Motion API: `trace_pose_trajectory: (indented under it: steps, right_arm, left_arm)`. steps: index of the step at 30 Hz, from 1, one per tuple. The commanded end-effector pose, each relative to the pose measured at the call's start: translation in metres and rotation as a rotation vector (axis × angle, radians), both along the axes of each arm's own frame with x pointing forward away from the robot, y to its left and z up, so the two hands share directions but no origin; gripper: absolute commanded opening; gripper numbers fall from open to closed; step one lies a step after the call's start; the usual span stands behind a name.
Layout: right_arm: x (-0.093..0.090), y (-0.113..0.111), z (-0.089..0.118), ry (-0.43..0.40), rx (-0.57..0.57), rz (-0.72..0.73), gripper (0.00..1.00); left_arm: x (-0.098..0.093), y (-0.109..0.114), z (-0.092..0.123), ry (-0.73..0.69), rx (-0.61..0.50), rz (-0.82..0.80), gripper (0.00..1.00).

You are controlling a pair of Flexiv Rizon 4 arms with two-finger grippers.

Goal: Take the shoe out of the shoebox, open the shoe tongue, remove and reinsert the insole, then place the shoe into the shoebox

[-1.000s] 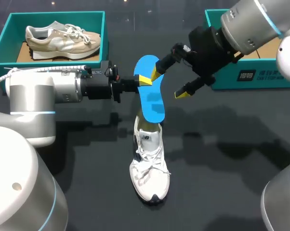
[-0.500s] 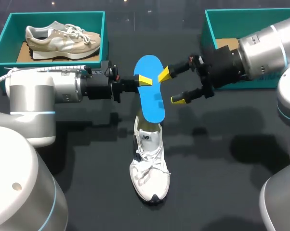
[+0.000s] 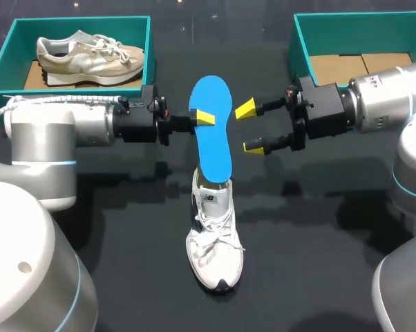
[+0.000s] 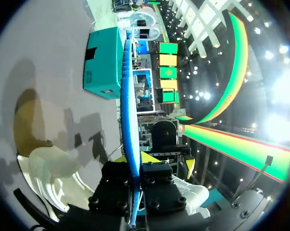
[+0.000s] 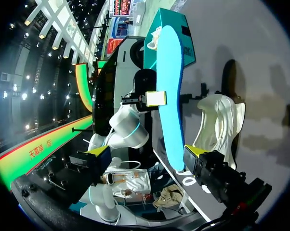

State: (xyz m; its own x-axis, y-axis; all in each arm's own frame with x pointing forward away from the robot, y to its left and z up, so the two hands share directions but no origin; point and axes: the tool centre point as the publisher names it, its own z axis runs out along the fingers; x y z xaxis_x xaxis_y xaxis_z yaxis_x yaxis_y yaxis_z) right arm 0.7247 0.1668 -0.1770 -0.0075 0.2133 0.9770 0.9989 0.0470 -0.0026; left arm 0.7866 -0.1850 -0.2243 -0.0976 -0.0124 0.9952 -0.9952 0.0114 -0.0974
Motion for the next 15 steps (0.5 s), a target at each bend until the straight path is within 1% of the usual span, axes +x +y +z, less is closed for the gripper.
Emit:
trace_pose_trajectory:
  steps: [1,5,6,7,8,9,10,15]
  right_arm:
    - [-0.001,0.001,0.000,0.002,-0.002,0.002,1.00]
    - [-0.001,0.001,-0.002,0.007,0.007,0.009,1.00]
    - [0.000,0.002,-0.002,0.008,0.013,0.012,1.00]
    - [0.000,0.002,-0.003,0.009,0.014,0.013,1.00]
    - [0.001,0.003,-0.003,0.010,0.017,0.016,1.00]
    - [0.001,0.003,-0.004,0.013,0.025,0.019,1.00]
    - [0.002,0.003,-0.004,0.020,0.029,0.020,1.00]
    - [0.002,0.003,-0.004,0.020,0.029,0.020,1.00]
  left_arm:
    - [0.004,0.020,-0.001,-0.111,-0.027,-0.014,0.00]
    - [0.010,0.031,0.002,-0.262,-0.078,-0.048,0.00]
    - [0.010,0.033,0.004,-0.322,-0.105,-0.062,0.00]
    - [0.011,0.036,0.007,-0.429,-0.153,-0.085,0.00]
    - [0.010,0.038,0.008,-0.490,-0.167,-0.086,0.00]
    - [0.010,0.040,0.010,-0.617,-0.176,-0.062,0.00]
    - [0.010,0.040,0.010,-0.650,-0.186,-0.060,0.00]
    - [0.010,0.040,0.010,-0.650,-0.186,-0.060,0.00]
